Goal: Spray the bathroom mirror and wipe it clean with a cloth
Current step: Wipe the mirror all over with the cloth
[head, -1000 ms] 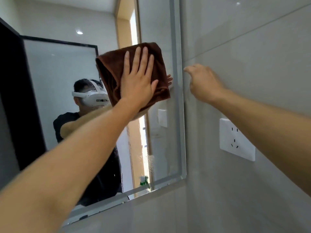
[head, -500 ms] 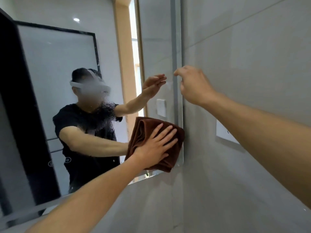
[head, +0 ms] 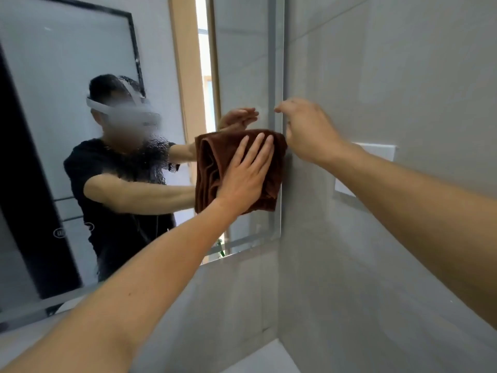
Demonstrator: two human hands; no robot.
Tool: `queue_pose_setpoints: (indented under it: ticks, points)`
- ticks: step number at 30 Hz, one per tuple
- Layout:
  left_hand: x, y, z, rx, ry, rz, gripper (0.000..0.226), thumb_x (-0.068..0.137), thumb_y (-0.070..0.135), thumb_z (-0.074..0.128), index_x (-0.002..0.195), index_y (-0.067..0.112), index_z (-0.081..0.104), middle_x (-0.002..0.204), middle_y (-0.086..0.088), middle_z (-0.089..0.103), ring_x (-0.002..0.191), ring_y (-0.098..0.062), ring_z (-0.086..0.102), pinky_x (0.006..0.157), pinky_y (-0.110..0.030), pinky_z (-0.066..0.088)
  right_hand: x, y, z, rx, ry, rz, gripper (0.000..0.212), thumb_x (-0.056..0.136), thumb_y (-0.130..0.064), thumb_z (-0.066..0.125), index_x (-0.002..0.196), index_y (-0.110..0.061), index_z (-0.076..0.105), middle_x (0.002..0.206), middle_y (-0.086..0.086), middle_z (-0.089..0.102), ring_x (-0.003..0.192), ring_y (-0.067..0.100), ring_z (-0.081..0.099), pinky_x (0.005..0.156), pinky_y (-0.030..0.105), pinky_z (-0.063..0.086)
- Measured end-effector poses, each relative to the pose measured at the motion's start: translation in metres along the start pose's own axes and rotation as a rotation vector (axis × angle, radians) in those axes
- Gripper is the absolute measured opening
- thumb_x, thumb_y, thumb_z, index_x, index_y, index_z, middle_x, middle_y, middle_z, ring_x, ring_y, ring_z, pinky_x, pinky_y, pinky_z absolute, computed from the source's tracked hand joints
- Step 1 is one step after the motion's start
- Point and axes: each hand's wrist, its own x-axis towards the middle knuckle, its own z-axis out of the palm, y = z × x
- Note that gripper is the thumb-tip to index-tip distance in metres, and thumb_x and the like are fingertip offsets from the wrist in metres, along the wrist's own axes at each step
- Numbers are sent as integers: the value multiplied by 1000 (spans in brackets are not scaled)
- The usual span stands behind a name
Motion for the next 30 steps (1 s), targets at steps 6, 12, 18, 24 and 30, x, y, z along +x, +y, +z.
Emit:
queue_pose_setpoints:
  ticks: [6,12,18,24,30]
  points:
    - [-69,68,42,-129,-144,139,79,86,46,61,154,16,34,164,-20,16,152,-41,7,121,-60,2,-26,-1,35,87,-69,64,49,87,10,42,133,-5,51,128,19,58,113,38,56,92,42,47]
    - [-114,66,49,16,-288,300,79,91,45,58,156,14,26,165,-18,11,153,-39,3,120,-59,-8,-47,-12,64,154,-150,126,55,88,11,43,141,-5,46,141,19,49,127,37,49,106,45,42]
    - [-112,-9,6,31,-263,335,77,93,53,52,157,17,27,166,-12,13,154,-33,6,123,-55,-3,-39,-24,46,179,-118,155,56,89,11,44,142,-5,45,143,18,48,129,36,48,107,41,39]
    - [-32,-119,-67,178,-118,195,72,97,59,38,157,21,28,166,-11,16,154,-32,10,123,-56,6,-13,-32,19,174,-62,190,48,88,12,42,134,0,49,135,21,51,121,39,52,101,46,45]
    - [50,-199,-122,315,5,-184,63,102,55,22,158,28,17,167,-7,12,154,-29,6,123,-55,4,-2,-42,14,184,-8,163,47,87,12,42,131,-3,52,130,17,55,114,38,56,94,42,47]
